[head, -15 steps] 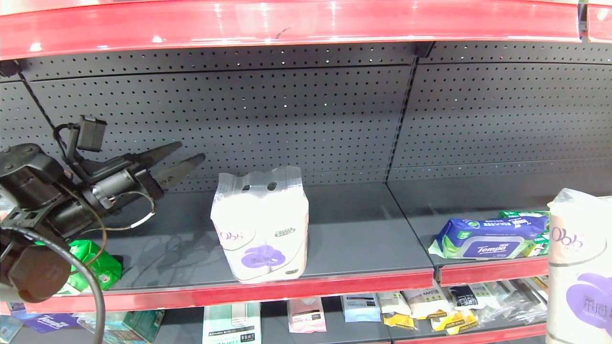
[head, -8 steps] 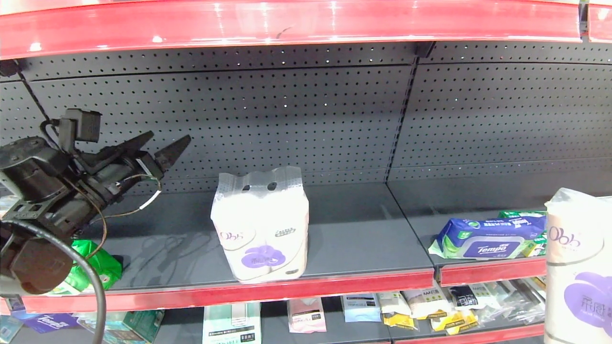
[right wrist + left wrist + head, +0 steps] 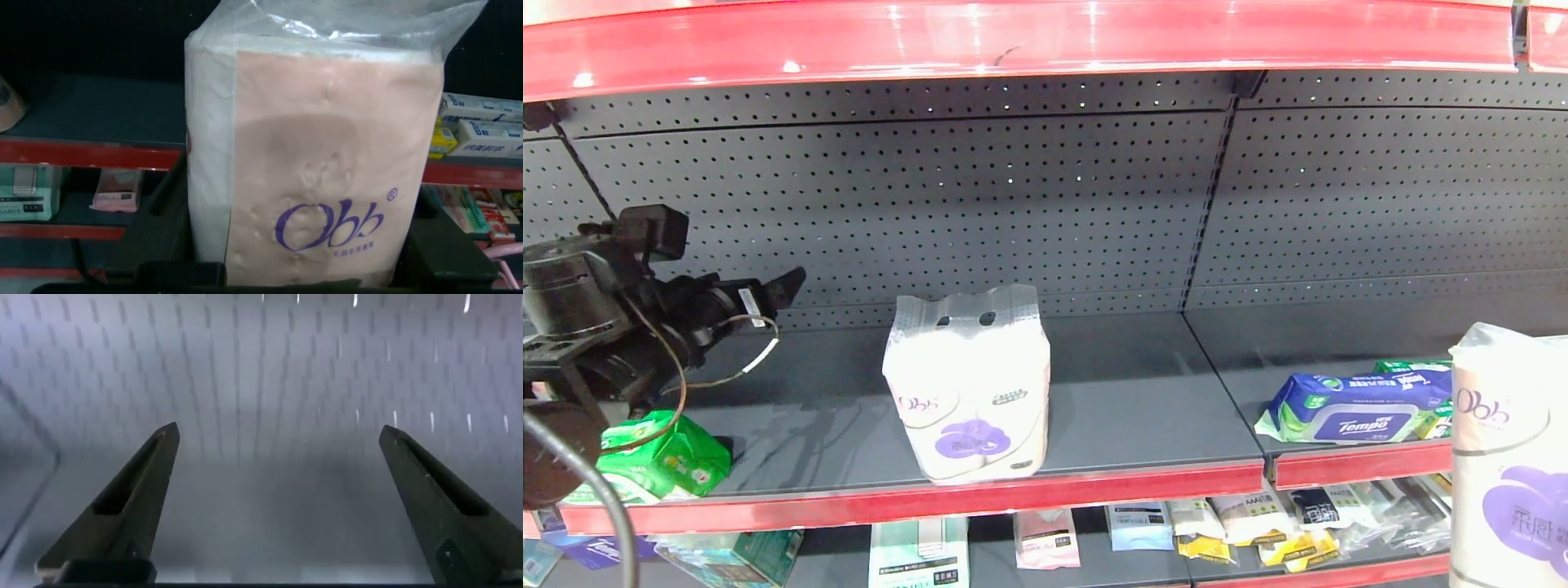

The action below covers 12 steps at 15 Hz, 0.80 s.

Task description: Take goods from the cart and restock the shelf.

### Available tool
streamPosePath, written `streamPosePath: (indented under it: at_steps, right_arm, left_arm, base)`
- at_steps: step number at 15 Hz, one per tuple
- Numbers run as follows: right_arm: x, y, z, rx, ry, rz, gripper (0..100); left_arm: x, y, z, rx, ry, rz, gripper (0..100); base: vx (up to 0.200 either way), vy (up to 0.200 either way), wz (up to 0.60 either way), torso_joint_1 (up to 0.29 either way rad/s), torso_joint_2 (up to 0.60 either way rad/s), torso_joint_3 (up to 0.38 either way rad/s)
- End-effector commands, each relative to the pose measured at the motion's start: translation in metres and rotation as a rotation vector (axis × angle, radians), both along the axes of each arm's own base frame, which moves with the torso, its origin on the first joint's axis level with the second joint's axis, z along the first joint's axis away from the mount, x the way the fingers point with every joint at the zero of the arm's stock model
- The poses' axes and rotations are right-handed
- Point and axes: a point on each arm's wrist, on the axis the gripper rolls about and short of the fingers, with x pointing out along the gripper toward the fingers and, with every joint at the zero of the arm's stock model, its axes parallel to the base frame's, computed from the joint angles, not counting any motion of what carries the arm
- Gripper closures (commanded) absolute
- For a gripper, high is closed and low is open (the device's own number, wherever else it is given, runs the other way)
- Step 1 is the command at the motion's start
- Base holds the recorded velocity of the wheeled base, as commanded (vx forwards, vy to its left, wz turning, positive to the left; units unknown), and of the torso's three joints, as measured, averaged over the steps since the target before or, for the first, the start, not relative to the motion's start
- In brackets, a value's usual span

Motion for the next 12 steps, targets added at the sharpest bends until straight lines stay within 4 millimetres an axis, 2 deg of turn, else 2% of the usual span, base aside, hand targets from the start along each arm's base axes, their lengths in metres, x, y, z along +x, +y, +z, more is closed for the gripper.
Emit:
streamPosePath:
  at_steps: [1, 2, 3, 4, 7, 10, 12]
  right_arm:
    - [-0.001, 0.000, -0.001, -0.001, -0.004, 0.001, 100]
    - [-0.002, -0.001, -0.001, 0.000, -0.005, 0.002, 100]
    - [-0.002, -0.001, -0.001, 0.000, -0.005, 0.002, 100]
    - [-0.002, 0.000, 0.001, 0.002, -0.008, 0.011, 100]
    - [-0.002, 0.001, -0.001, 0.014, 0.002, 0.080, 100]
    - [0.000, 0.002, -0.002, 0.012, 0.015, 0.082, 100]
    - [0.001, 0.002, -0.003, 0.010, 0.023, 0.081, 100]
  left_arm:
    - [-0.055, -0.003, 0.017, -0.010, 0.040, -0.075, 0]
    - [-0.071, -0.004, 0.015, -0.014, 0.066, -0.103, 0]
    - [-0.071, -0.004, 0.015, -0.014, 0.066, -0.103, 0]
    - [-0.099, -0.004, 0.008, -0.019, 0.093, -0.106, 0]
    - [-0.130, -0.003, 0.007, -0.017, 0.058, -0.103, 0]
    - [-0.179, -0.008, 0.015, -0.031, 0.040, -0.212, 0]
    - [-0.221, -0.012, 0.015, -0.037, 0.019, -0.292, 0]
  base:
    - [0.000, 0.000, 0.00, 0.000, 0.00, 0.000]
    - [0.000, 0.000, 0.00, 0.000, 0.00, 0.000]
    - [0.000, 0.000, 0.00, 0.000, 0.00, 0.000]
    - [0.000, 0.000, 0.00, 0.000, 0.00, 0.000]
    - [0.000, 0.000, 0.00, 0.000, 0.00, 0.000]
    - [0.000, 0.000, 0.00, 0.000, 0.00, 0.000]
    - [0.000, 0.000, 0.00, 0.000, 0.00, 0.000]
